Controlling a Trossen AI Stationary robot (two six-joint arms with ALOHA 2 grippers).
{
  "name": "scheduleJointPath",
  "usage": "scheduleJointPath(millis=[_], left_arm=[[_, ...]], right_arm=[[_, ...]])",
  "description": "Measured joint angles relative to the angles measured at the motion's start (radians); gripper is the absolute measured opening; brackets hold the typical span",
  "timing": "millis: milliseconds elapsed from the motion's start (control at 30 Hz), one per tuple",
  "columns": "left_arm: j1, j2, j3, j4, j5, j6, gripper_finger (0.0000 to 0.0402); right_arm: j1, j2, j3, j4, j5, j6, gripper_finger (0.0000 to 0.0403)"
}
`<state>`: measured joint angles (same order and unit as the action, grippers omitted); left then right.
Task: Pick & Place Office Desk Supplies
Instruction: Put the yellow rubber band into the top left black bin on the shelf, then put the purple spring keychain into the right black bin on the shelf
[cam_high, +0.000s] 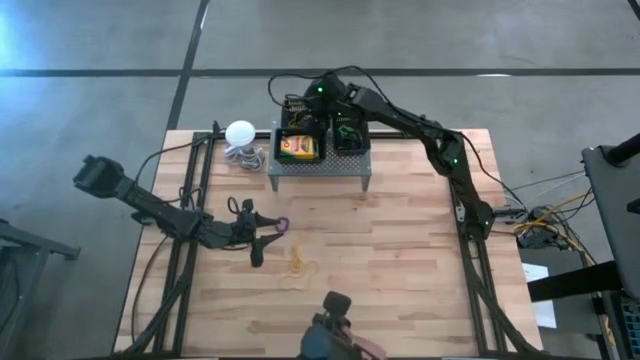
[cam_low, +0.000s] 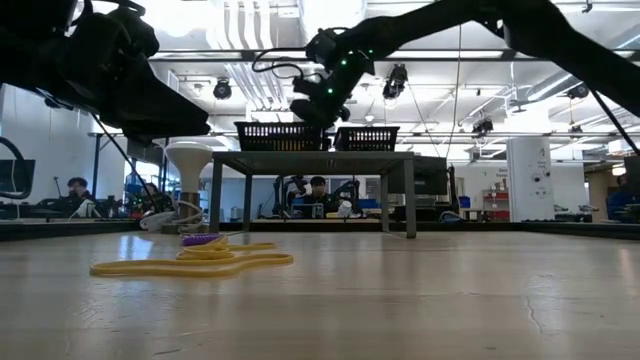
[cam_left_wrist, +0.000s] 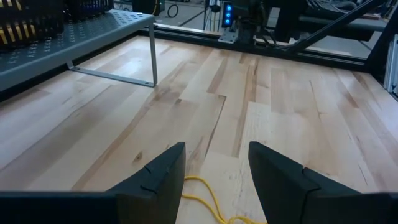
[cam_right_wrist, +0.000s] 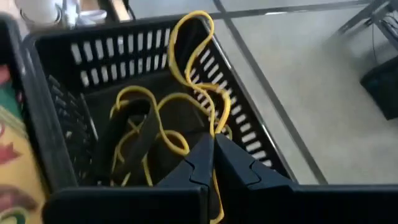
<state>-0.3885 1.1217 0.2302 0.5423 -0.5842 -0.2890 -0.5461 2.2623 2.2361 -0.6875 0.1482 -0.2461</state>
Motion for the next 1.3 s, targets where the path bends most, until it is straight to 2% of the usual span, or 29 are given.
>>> scheduleJointPath(millis=[233,333,633,733,833,933,1033,1233,1300], left_arm=[[0.0,0.0,0.0,0.0,0.0,0.0,0.0181],[0.0,0.0,0.0,0.0,0.0,0.0,0.0181],[0.0,0.0,0.0,0.0,0.0,0.0,0.0181],[0.0,0.0,0.0,0.0,0.0,-0.021,0.0181],[0.0,0.0,0.0,-0.018,0.001,-0.053,0.0181],[-0.002,-0.001,0.009,-0.082,0.019,-0.076,0.0181],[-0.003,-0.001,0.056,-0.232,0.046,-0.106,0.0178],[-0.003,0.0,0.2,-0.611,0.092,-0.142,0.0168],[0.0,0.0,0.233,-0.687,0.106,-0.142,0.0166]], right_arm=[[-0.001,-0.033,-0.005,-0.098,0.008,0.005,0.0008],[-0.002,-0.048,-0.005,-0.102,-0.022,0.015,0.0015],[0.006,-0.109,-0.008,-0.12,-0.091,0.066,0.0109],[0.048,-0.168,-0.019,-0.116,-0.14,0.07,0.0121],[0.137,-0.234,-0.063,-0.11,-0.15,0.054,0.0116],[0.249,-0.311,-0.175,-0.087,-0.15,0.029,0.0103],[0.365,-0.416,-0.352,0.002,-0.126,0.033,0.0089],[0.568,-0.622,-0.784,0.279,0.096,0.151,0.0061],[0.616,-0.68,-0.917,0.385,0.144,0.214,0.0055]])
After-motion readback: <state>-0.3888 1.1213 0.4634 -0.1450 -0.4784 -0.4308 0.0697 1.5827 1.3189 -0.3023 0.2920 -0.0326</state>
